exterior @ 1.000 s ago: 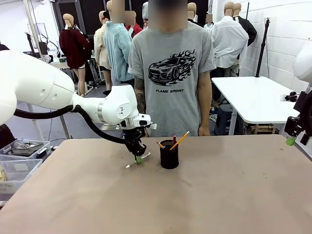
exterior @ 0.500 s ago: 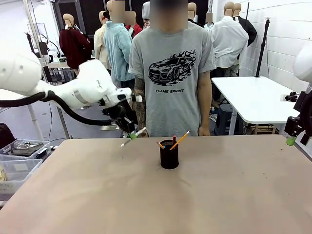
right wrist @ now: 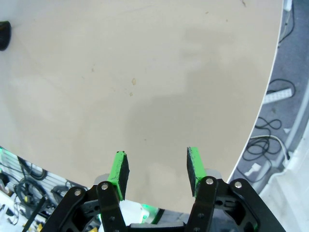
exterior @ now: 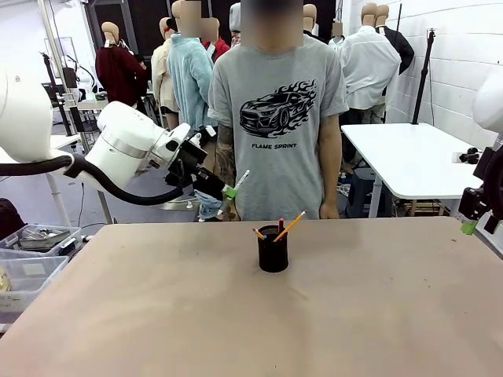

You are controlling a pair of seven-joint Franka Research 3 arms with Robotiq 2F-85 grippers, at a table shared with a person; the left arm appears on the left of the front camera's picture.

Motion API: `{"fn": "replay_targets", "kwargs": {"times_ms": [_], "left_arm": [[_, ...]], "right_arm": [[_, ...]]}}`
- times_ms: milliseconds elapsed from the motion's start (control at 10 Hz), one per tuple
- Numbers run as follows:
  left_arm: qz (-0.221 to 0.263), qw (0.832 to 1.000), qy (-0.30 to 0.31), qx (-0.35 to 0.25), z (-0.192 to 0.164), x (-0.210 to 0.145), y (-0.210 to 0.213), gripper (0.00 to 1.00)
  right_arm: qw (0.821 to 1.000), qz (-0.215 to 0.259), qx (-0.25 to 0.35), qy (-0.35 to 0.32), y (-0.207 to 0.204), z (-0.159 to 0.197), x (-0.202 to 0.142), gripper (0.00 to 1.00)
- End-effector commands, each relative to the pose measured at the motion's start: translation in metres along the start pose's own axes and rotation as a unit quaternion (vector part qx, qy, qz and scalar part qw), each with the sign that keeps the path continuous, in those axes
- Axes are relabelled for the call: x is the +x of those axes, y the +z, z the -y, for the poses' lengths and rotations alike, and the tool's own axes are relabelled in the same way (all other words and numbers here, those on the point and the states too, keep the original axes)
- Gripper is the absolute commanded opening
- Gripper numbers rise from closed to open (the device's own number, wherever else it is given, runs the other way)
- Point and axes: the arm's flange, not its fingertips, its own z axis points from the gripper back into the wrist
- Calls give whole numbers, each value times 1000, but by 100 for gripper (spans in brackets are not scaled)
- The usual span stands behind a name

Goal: Place the pens into the pen holder.
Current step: Pick up a writing instrument from the table and place it into the Pen holder.

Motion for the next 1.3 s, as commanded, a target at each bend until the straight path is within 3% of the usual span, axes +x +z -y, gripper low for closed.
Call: {"fn": "replay_targets", "kwargs": {"times_ms": [0, 200, 600, 1200], "left_arm": [[67, 995, -36, -62, -9, -3, -6, 0], [121, 986, -87, -74, -9, 10, -18, 0], [134, 969, -149, -141, -15, -1, -64, 0], [154, 960, -149, -179, -32, -12, -96, 0]], "right_arm": [[1000, 1, -4, 0, 0, 0, 1, 62], [1000, 1, -4, 0, 0, 0, 1, 62], [1000, 1, -4, 0, 0, 0, 1, 62], [1000, 1, -4, 0, 0, 0, 1, 62]]}}
